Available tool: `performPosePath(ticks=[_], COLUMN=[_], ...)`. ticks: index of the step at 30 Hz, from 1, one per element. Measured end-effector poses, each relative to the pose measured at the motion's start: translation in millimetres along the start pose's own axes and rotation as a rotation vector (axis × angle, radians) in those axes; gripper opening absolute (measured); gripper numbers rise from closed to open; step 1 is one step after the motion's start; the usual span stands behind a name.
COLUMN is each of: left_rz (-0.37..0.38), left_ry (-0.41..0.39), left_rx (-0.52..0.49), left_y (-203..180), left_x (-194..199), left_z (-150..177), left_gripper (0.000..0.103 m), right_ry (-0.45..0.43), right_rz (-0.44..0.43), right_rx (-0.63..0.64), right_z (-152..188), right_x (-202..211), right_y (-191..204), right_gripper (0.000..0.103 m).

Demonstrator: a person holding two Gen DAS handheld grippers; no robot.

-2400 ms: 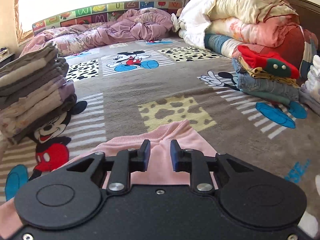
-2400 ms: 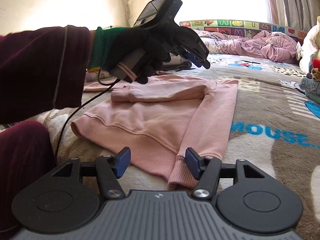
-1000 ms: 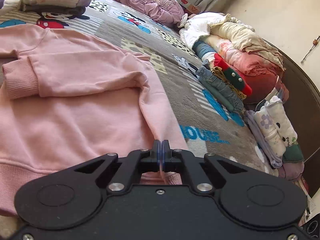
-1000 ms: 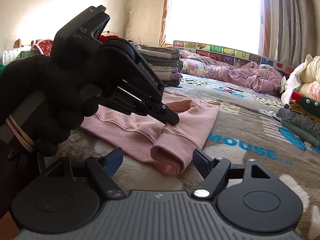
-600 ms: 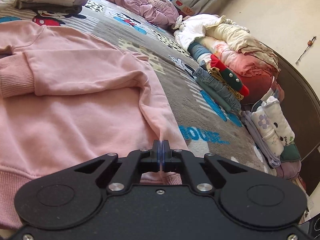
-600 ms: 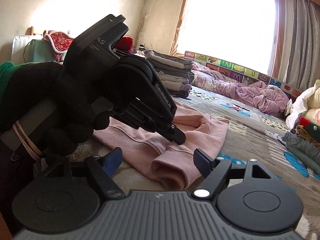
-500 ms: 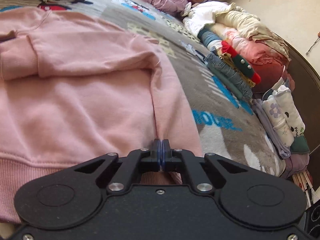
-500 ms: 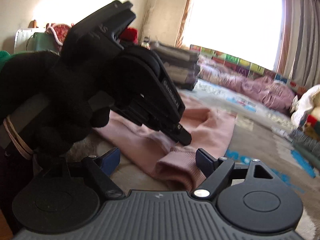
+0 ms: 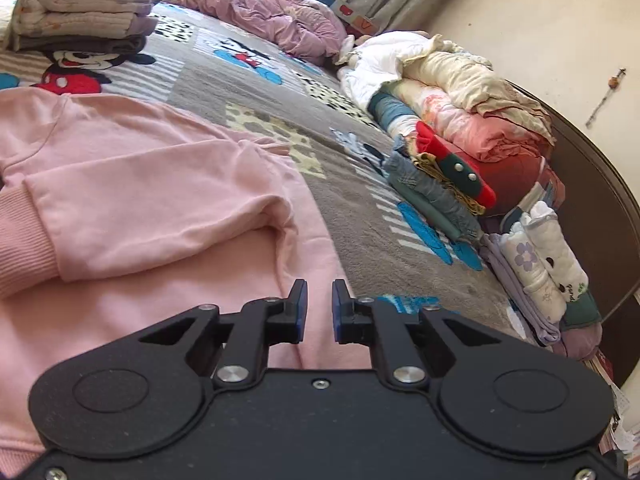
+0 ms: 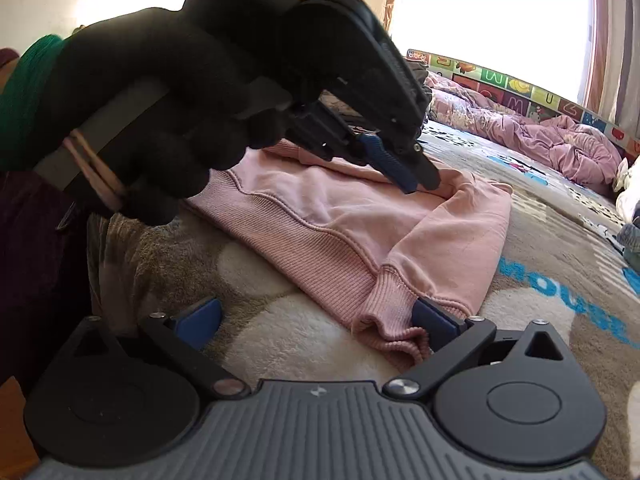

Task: Fold clothes
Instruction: 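Grasp the sweatshirt hem with the left gripper while the right gripper grasps it too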

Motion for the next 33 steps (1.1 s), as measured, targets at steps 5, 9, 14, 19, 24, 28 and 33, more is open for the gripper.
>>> performPosePath(ticks=[5, 9, 14, 19, 24, 28, 33], left_rz=[-0.101, -0.089, -0.104, -0.232, -0.390, -0.363, -0.340], left_ry=[0.102, 0.088, 0.036, -0.170, -0.271, -0.276, -0.258], left_rx=[-0.097, -0.107, -0.104, 0.015, 0.316, 0.499, 0.526], left_y=[4.8, 0.3, 4.7, 39.4, 126.8, 166.1, 167.8], left_x=[-37.5, -32.7, -23.3, 37.2, 93.9, 108.3, 100.6], left_z=[22.6, 15.6, 14.1, -17.1, -22.8, -17.3, -14.4], left_gripper=[0.019, 0.024, 0.032, 0.036, 0.036, 0.036, 0.035], right_ry=[-0.078, 0.000, -0.024, -0.082, -0.123, -0.171, -0.233], right_rz=[0.011, -0.015, -0.026, -0.033, -0.056, -0.063, -0.053], right_rx=[-0.007, -0.002, -0.015, -0.065, -0.182, -0.271, -0.391], right_z=[-9.5, 2.4, 2.0, -5.5, -7.9, -17.1, -29.6], right_x=[14.0, 4.7, 11.8, 25.7, 33.8, 36.9, 35.8], right_y=[-1.4, 3.8, 3.8, -0.4, -14.5, -29.3, -57.7], right_gripper=[0.092, 0.095, 0.094, 0.091, 0.091, 0.091, 0.089])
Point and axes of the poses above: each gripper's, at about its wrist camera, not at the fingertips, and x roughly against the way its jaws point, y to its left, z to its underside, the point moved 6 cm from there along -x, roughly the way its jaws point, and after that the axes turned 9 degrees about -z, right-handed, at the moved point
